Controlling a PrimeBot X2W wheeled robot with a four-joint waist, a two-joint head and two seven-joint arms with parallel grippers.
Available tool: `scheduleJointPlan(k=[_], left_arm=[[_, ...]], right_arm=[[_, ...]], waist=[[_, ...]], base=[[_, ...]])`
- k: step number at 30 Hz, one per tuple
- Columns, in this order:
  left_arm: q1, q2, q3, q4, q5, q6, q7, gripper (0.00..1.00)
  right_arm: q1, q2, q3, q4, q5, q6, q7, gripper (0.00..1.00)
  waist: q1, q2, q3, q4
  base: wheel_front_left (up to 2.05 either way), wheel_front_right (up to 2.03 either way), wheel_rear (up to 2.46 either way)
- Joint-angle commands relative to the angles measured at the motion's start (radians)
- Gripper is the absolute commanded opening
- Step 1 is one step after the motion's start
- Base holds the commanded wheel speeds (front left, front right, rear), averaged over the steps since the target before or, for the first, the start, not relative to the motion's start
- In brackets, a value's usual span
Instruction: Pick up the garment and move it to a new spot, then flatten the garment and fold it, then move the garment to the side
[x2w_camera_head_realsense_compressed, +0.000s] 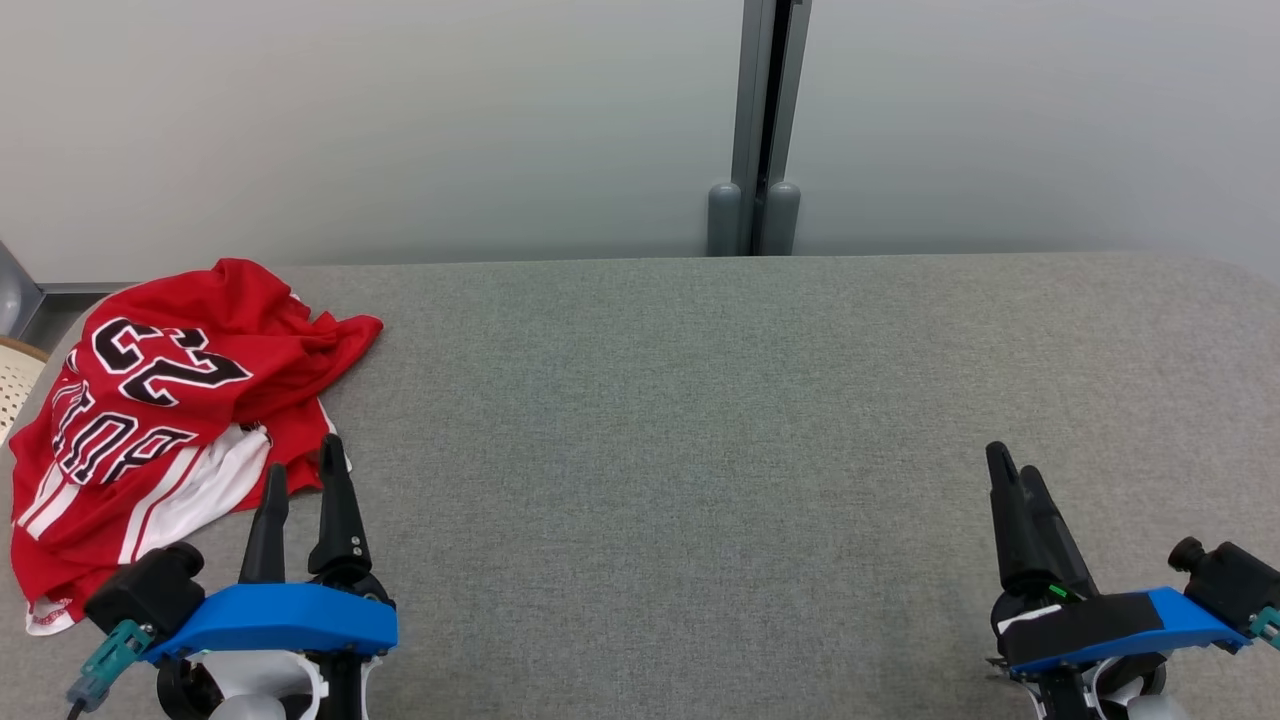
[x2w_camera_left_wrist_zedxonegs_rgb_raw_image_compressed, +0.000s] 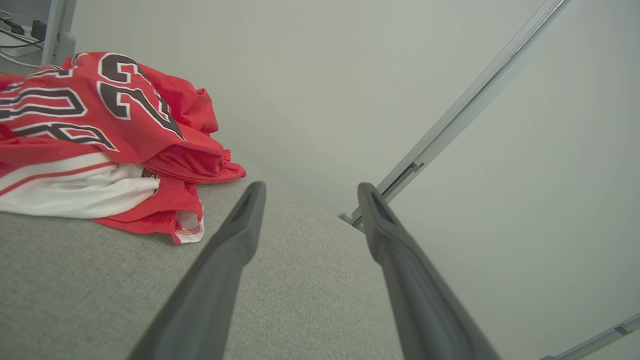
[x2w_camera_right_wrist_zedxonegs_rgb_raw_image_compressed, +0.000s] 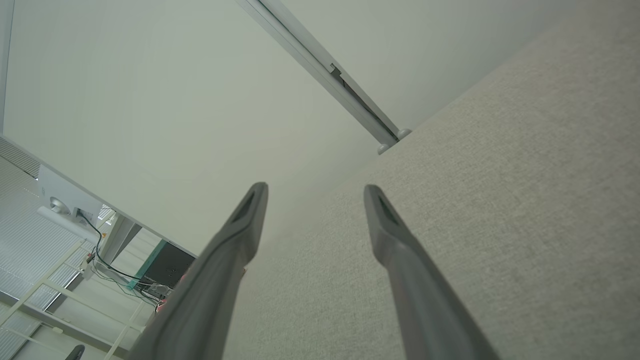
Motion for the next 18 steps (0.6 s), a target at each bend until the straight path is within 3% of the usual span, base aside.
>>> scheduleJointPlan(k=[1, 18], left_arm=[[-0.024, 0.008, -0.002, -0.008, 0.029, 0.002, -0.009, 1.0], [-0.036, 0.01, -0.035, 0.012, 0.229, 0.023, -0.055, 1.0]], right_arm=[[-0.02, -0.007, 0.002, -0.015, -0.025, 0.002, -0.008, 1.0], [-0.024, -0.009, 0.023, -0.012, -0.223, 0.002, -0.055, 1.0]], waist=[[0.0, 0.0, 0.0, 0.001], [0.0, 0.0, -0.001, 0.01]], base=[[0.0, 0.0, 0.0], [0.0, 0.0, 0.0]])
